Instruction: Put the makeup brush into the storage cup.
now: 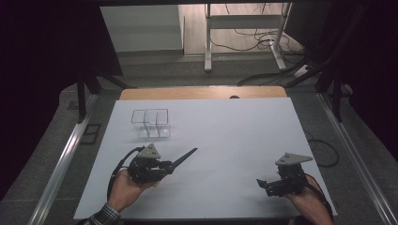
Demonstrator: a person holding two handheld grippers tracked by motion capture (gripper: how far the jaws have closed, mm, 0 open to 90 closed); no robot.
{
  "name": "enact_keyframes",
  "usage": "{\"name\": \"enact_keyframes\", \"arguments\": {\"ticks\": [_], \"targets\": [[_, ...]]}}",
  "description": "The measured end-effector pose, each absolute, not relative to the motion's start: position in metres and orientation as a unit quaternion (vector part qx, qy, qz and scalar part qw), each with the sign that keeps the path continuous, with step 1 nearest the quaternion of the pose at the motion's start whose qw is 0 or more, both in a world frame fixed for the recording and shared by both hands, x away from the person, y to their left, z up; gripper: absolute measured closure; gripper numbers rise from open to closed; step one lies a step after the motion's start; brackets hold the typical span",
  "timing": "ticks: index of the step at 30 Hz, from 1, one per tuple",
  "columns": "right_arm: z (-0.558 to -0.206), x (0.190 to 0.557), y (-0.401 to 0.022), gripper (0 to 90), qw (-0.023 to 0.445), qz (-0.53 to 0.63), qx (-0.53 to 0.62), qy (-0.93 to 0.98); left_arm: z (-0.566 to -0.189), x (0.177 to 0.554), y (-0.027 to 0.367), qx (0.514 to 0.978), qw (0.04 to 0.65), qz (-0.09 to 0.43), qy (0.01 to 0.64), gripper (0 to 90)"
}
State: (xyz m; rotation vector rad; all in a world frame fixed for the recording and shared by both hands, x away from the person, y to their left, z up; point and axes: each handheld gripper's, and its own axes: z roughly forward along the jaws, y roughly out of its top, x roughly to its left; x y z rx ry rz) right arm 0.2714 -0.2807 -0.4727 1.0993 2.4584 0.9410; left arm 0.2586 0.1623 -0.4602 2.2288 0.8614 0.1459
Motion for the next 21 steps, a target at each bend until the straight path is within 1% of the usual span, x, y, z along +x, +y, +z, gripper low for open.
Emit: {"name": "enact_keyframes", "arguments": {"ticks": [13, 21], "targets": [[-0.468, 0.274, -0.259, 0.0, 0.124, 0.331, 0.363, 0.862, -0.460, 0.249, 0.151, 0.872, 0.366, 0.054, 0.321, 72.8], [-0.465, 0.276, -0.244, 0.0, 0.119, 0.330, 0.333, 0.875, -0.462, 0.251, 0.144, 0.877, 0.370, 0.040, 0.305, 72.8]]}}
